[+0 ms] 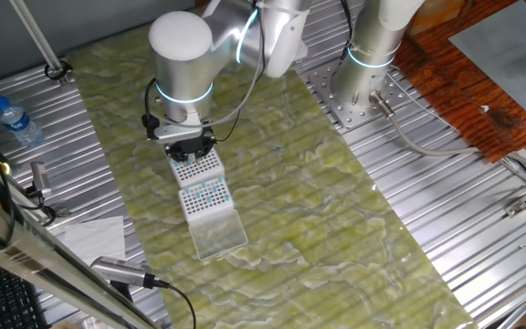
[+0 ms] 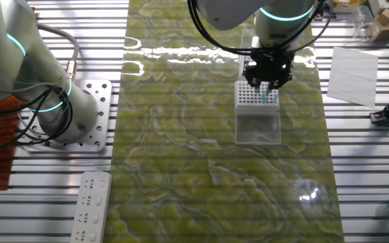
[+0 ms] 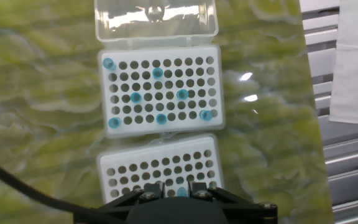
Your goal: Transfer all medium pipette tips from one holder to another
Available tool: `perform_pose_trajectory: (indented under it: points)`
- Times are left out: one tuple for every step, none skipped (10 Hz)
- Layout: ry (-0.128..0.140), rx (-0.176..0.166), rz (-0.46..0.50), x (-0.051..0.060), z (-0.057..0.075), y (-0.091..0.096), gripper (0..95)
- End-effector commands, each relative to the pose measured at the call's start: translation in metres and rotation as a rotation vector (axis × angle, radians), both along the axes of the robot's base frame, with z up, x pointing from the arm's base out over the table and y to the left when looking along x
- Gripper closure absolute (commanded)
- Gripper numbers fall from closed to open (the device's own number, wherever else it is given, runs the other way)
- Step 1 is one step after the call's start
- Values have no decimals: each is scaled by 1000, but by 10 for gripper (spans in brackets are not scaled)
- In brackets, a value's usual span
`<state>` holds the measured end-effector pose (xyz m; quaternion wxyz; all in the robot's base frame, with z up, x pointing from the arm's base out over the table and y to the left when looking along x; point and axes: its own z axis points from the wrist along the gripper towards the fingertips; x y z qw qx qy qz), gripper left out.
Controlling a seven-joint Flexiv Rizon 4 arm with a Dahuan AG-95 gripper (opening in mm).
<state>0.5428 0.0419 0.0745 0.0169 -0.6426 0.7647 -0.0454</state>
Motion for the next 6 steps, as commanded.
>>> perform_pose_trajectory:
  points:
    - [-2, 2, 1, 1, -2, 0, 950]
    - [-2, 5, 0, 1, -2, 0, 950]
    - [4, 7, -7, 1, -1, 0, 950]
    - [4, 7, -7, 1, -1, 0, 950]
    - [27, 11, -15, 4, 5, -1, 950]
    - [27, 11, -15, 4, 5, -1, 950]
